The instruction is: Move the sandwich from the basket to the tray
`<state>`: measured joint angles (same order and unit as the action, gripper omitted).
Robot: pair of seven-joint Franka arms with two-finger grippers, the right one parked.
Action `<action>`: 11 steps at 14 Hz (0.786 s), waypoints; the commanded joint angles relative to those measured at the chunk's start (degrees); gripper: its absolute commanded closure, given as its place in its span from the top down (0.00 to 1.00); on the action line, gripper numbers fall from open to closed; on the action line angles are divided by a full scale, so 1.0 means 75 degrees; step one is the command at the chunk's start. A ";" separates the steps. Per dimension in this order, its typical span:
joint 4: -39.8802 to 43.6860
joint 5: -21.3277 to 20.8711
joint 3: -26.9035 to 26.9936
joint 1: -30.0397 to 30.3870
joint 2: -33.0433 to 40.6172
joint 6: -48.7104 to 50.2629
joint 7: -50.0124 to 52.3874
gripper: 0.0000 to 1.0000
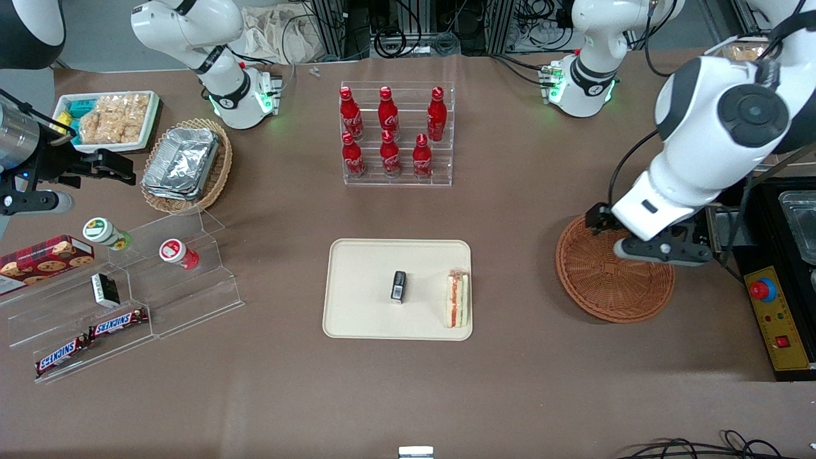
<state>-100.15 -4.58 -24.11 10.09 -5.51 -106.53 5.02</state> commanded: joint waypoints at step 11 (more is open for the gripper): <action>0.0169 0.0879 0.0872 0.0189 0.0324 0.0259 -0.0388 1.00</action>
<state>-99.35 0.40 -17.08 11.60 -3.94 -105.28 1.76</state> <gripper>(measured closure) 0.000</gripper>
